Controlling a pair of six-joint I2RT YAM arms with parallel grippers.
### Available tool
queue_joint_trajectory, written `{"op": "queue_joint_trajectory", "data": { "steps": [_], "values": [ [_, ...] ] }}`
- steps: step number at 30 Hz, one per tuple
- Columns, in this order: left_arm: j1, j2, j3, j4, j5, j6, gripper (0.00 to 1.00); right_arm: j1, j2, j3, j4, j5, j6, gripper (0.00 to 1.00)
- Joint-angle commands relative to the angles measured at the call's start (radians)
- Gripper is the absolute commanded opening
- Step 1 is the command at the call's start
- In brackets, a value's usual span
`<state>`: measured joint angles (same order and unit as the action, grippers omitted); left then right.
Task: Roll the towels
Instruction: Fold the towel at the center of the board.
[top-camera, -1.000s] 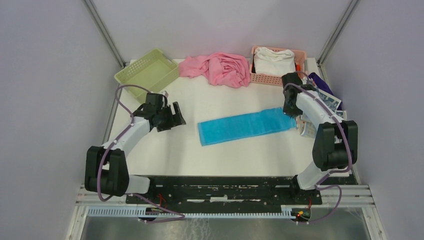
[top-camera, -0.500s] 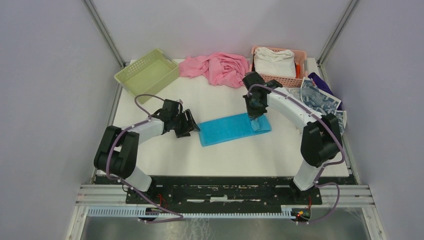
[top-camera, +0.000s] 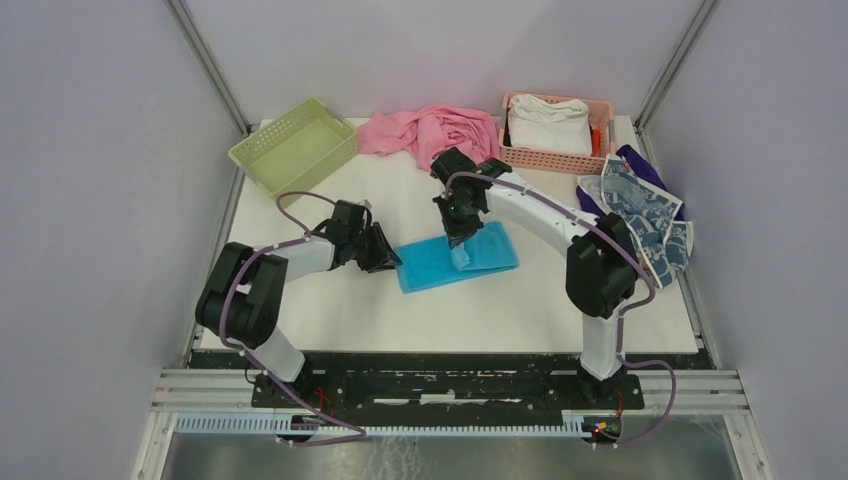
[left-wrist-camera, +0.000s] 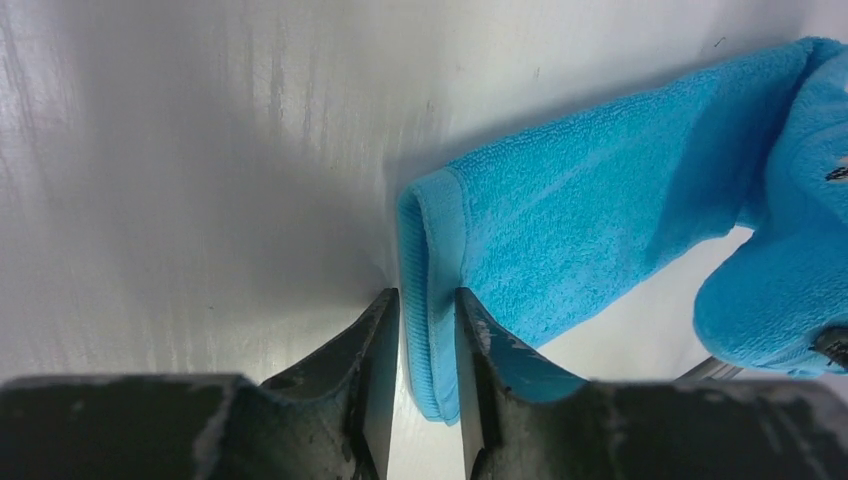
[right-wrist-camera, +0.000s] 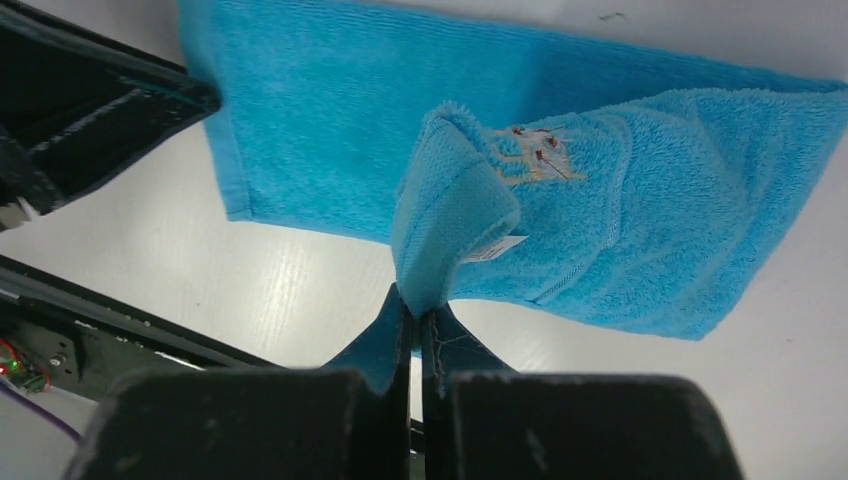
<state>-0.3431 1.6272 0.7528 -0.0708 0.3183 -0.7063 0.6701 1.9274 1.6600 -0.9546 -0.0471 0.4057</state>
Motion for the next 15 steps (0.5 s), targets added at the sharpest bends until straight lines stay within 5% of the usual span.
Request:
{"op": "queue_joint_trajectory", "data": {
  "steps": [1,15],
  "values": [
    [-0.009,0.018,-0.012,0.024,0.002,-0.020,0.32,0.054,0.044,0.103,0.003,-0.043,0.032,0.00],
    [-0.019,0.027,-0.015,0.028,0.006,-0.012,0.17,0.162,0.194,0.238,-0.024,-0.082,0.053,0.04]
  ]
}}
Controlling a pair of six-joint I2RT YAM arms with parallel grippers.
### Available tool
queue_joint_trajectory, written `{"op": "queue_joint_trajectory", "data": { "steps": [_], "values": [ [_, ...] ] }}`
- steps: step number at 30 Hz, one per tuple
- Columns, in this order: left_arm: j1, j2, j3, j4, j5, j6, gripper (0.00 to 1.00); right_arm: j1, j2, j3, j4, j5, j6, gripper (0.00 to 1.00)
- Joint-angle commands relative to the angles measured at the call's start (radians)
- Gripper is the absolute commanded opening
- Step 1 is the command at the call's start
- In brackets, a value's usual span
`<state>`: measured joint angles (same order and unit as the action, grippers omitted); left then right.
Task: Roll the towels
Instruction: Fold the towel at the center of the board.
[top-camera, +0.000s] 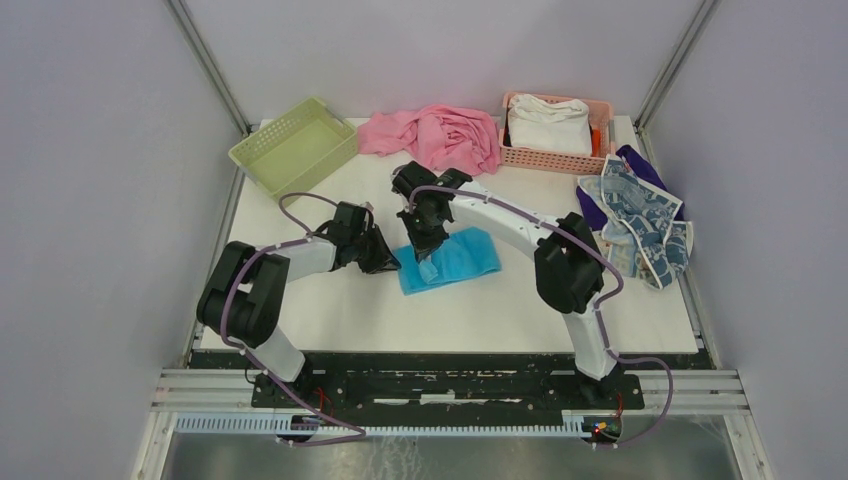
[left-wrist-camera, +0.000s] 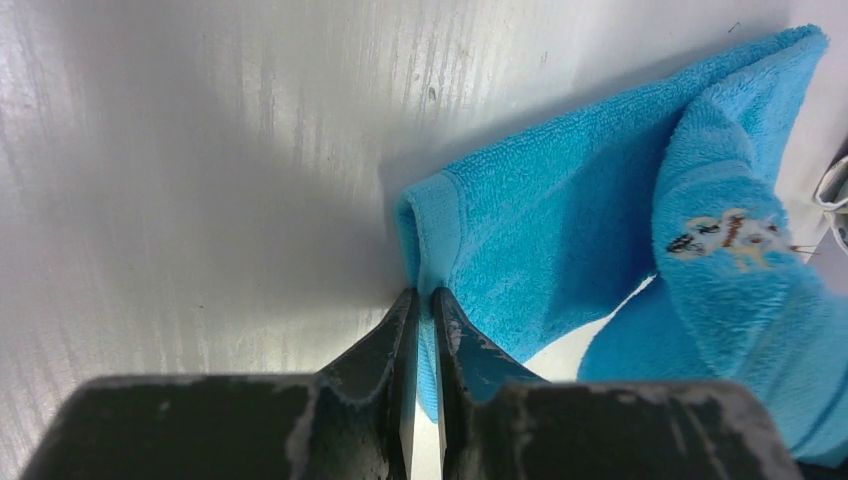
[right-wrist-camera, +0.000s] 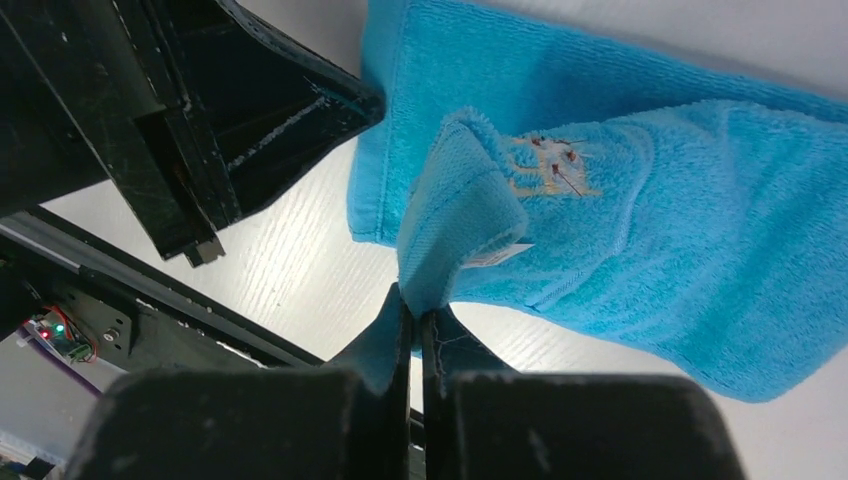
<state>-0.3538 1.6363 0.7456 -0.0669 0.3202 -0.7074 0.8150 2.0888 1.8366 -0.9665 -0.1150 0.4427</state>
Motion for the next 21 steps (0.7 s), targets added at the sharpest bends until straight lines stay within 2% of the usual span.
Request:
{"op": "queue_joint_trajectory", "data": {
  "steps": [1,7,12,16,21],
  "values": [
    [-0.010,0.018,-0.008,0.024,0.005,-0.012,0.17,0.020,0.047,0.065,-0.011,-0.014,0.018,0.04],
    [-0.012,0.020,-0.009,0.026,0.005,-0.013,0.17,0.026,0.083,0.065,0.035,-0.025,0.046,0.12],
    [-0.014,0.017,-0.011,0.023,-0.001,-0.014,0.18,0.026,0.087,0.072,0.058,-0.079,0.041,0.31],
    [-0.014,-0.004,-0.012,0.000,-0.036,-0.012,0.20,0.018,0.006,0.028,0.084,-0.046,0.007,0.45],
    [-0.012,-0.047,-0.012,-0.047,-0.110,-0.012,0.25,-0.046,-0.179,-0.155,0.184,-0.027,-0.037,0.48]
  ]
}}
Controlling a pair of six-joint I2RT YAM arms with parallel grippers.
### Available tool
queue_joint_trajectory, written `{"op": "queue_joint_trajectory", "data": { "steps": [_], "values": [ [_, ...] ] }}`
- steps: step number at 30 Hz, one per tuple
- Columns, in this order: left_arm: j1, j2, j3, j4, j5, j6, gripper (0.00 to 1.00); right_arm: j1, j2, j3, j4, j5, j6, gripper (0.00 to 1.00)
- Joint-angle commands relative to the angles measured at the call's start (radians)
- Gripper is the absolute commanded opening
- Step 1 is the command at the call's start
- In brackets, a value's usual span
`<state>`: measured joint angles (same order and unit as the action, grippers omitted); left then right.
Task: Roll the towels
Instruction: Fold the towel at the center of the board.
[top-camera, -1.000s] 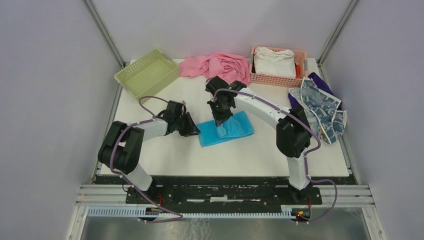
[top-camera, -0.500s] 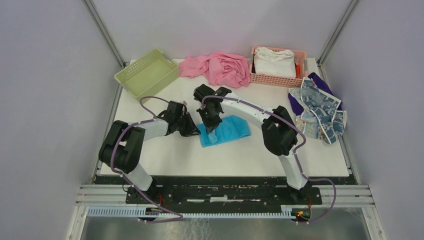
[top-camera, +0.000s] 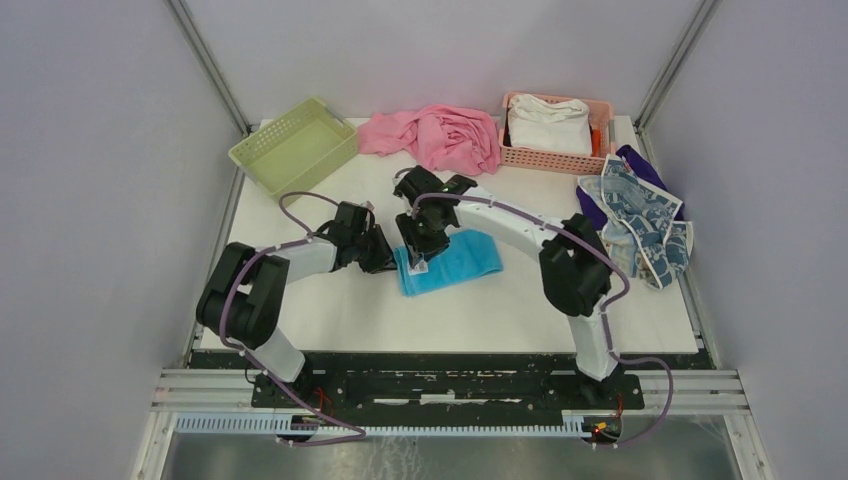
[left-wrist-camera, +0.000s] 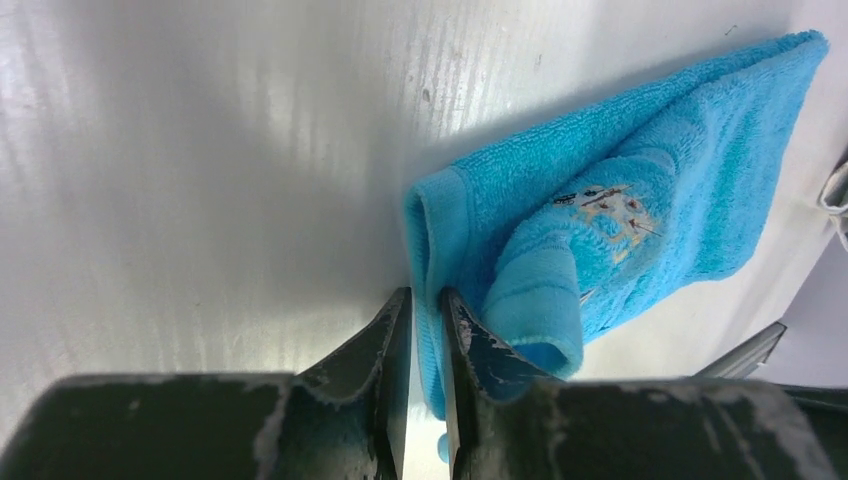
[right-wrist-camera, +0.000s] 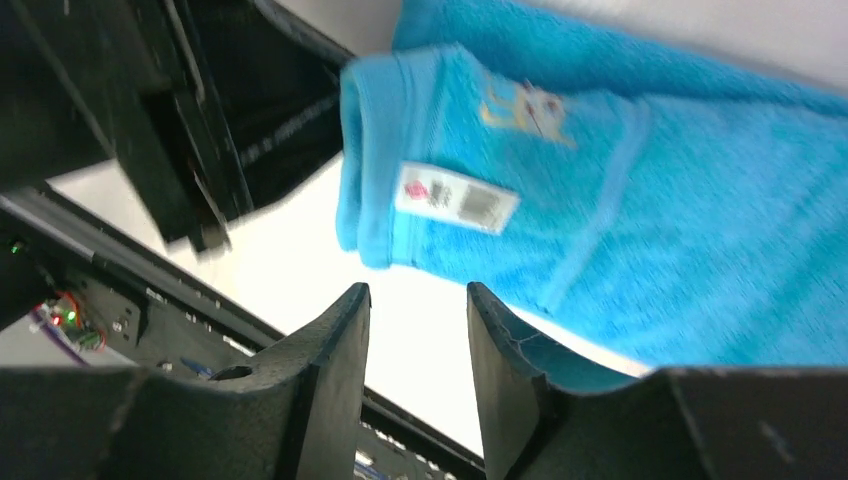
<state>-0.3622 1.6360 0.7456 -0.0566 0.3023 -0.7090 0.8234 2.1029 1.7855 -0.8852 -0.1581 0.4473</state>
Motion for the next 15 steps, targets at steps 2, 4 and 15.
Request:
{"op": "queue_joint_trajectory", "data": {
  "steps": [2,4,15],
  "values": [
    [-0.004,-0.072,-0.016,-0.078,-0.132,-0.014,0.29,-0.104,-0.269,-0.217,0.174,0.003,-0.053,0.49],
    [-0.005,-0.104,-0.022,-0.100,-0.170,-0.021,0.35,-0.169,-0.334,-0.331,0.252,-0.048,-0.052,0.49],
    [-0.058,-0.345,-0.006,-0.222,-0.310,-0.025,0.60,-0.412,-0.521,-0.786,0.693,-0.355,0.013,0.47]
  ]
}}
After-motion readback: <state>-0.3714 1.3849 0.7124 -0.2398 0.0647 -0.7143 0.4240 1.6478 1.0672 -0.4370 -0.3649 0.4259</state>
